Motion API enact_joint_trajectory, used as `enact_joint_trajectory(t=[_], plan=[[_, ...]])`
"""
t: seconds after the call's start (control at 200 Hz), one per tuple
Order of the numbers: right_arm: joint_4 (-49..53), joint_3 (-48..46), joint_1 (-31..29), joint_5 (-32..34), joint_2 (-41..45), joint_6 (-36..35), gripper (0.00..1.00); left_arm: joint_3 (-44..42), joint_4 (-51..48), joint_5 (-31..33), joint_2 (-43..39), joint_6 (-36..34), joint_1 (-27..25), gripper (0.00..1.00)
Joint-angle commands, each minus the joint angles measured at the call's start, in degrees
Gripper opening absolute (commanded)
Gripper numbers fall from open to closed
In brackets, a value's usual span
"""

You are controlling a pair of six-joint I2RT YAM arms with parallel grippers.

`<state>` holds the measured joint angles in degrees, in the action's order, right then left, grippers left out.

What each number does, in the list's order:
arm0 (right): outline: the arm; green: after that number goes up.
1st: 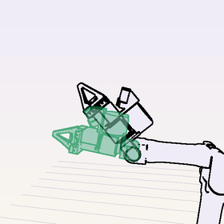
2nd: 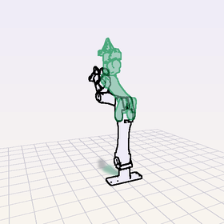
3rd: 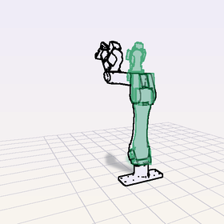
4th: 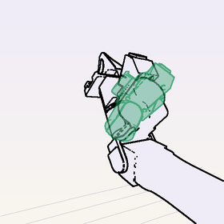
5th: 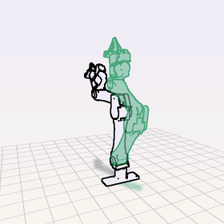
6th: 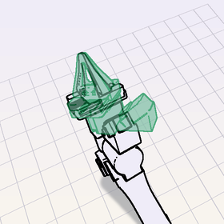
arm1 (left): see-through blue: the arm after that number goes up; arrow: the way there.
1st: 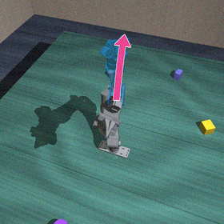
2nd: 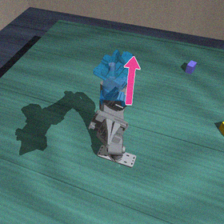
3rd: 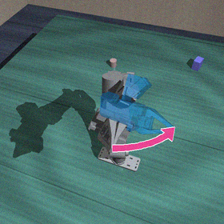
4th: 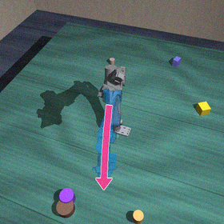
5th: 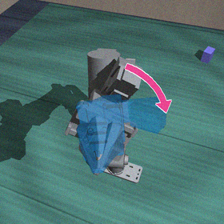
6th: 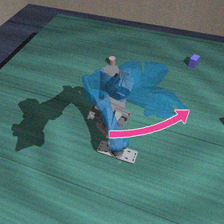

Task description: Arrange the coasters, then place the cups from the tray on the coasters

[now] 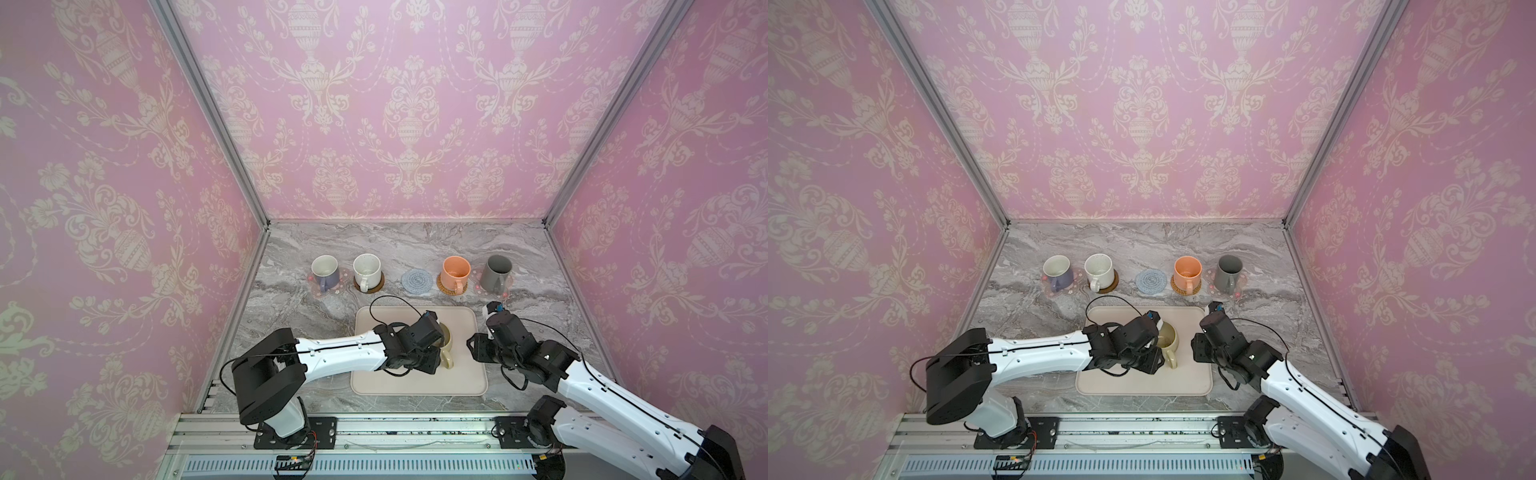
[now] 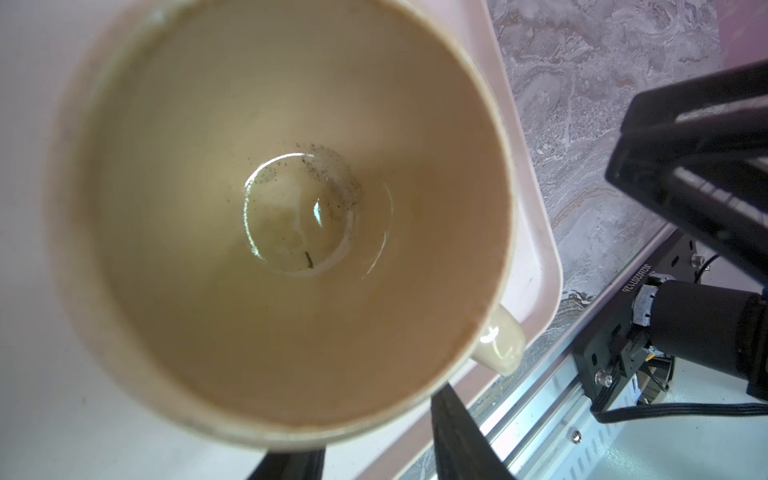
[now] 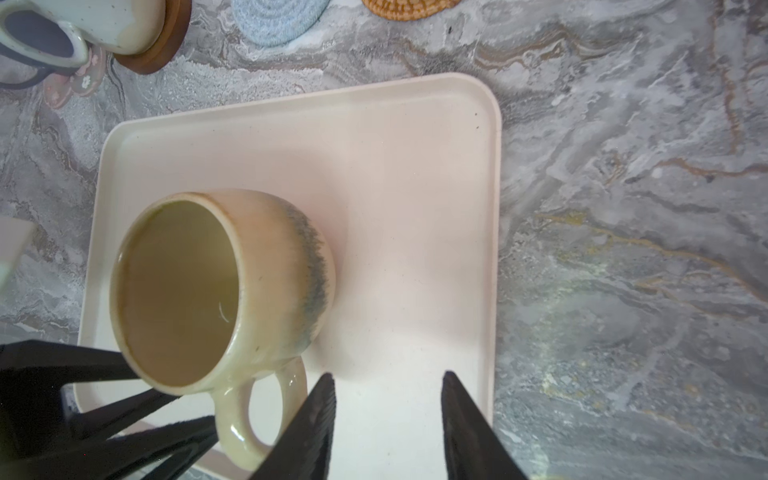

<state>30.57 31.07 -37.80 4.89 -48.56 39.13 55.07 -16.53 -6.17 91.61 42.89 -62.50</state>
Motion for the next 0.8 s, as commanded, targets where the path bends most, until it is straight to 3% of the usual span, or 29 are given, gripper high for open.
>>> enact_joint_trajectory(t=[0.0,0.275,0.796], plan=[[-1.18,-0.48,-1.44,-1.81,-0.28,1.11,0.43,2.24,-1.76,1.92,-1.19,-1.46,-0.34,0.43],[1.7,2.26,-5.1,-2.05,-0.31,1.39,0.42,5.96,-13.99,7.54,-4.71,-6.64,0.79,0.44],[1.91,4.73,-13.98,0.84,-2.88,4.14,0.42,0.62,-19.27,11.33,-18.27,-8.18,7.93,0.45]])
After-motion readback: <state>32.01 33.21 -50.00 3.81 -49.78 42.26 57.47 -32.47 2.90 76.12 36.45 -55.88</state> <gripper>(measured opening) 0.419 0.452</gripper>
